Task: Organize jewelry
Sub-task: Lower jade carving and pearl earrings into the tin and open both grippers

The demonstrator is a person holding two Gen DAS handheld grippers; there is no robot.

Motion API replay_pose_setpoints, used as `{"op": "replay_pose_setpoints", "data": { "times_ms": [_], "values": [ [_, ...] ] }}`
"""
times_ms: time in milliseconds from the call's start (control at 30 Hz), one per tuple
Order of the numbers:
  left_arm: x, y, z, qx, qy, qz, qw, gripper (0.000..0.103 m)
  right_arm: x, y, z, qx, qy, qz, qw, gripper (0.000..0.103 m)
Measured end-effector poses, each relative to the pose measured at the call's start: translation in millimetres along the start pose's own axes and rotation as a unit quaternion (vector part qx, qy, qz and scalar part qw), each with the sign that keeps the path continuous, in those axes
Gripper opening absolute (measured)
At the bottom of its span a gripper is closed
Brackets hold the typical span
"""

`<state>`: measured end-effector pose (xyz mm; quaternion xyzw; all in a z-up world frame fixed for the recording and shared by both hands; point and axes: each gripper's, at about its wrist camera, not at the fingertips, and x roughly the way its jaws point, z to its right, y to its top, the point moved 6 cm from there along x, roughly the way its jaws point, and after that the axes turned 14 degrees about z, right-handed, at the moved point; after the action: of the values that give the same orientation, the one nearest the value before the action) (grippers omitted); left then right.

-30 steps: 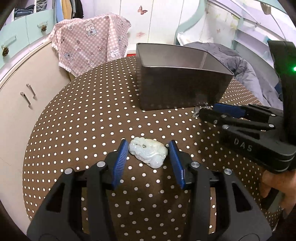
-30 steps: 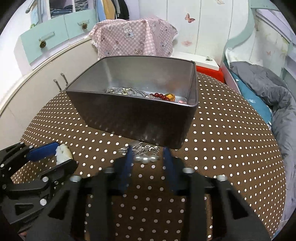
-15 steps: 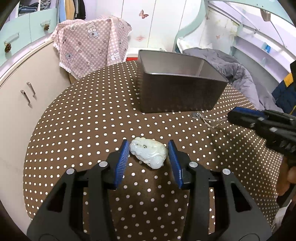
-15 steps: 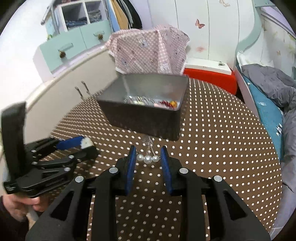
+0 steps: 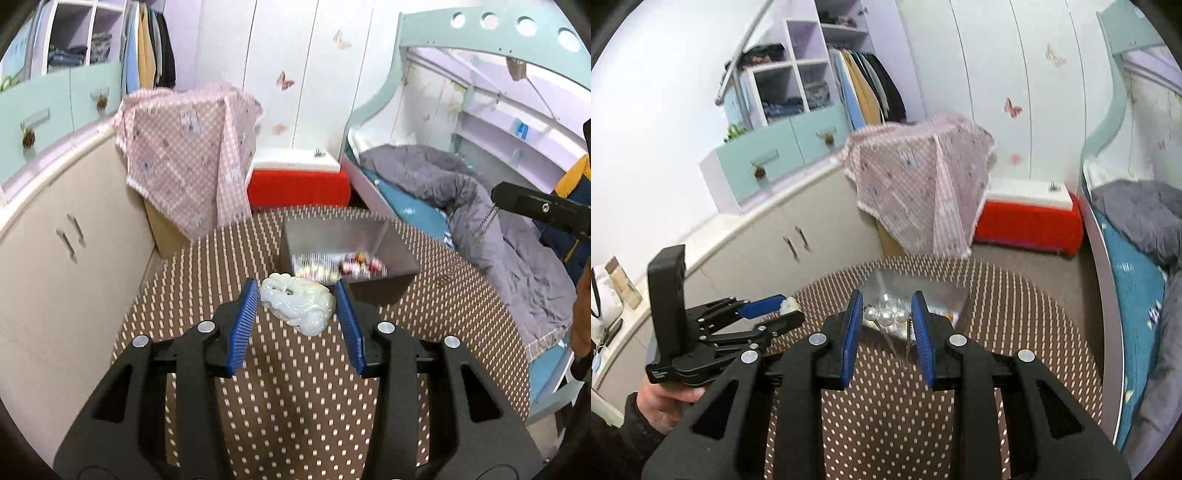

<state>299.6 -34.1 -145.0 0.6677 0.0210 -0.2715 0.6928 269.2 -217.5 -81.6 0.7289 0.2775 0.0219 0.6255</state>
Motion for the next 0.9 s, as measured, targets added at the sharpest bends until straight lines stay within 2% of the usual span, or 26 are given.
{"op": "replay_pose_setpoints", "data": {
  "times_ms": [200,467,767,900],
  "values": [
    [6,42,9,0.004,-0.018,0.028,0.9994,0.042,3,38,-7,-0.025,0.007,0.022,0.999,0.025],
    [30,69,22,0.003,-0.049,0.028,0.9984,0.042,28,57,-4,-0.019,0.016,0.016,1.0,0.025],
    [59,70,34,0.004,-0.059,0.007,0.9982,0.042,70,46,16,0.008,0.011,-0.021,1.0,0.025],
    [77,61,36,0.014,-0.061,-0.017,0.9979,0.044,88,33,26,0.028,-0.002,-0.043,0.999,0.027]
  ]
}}
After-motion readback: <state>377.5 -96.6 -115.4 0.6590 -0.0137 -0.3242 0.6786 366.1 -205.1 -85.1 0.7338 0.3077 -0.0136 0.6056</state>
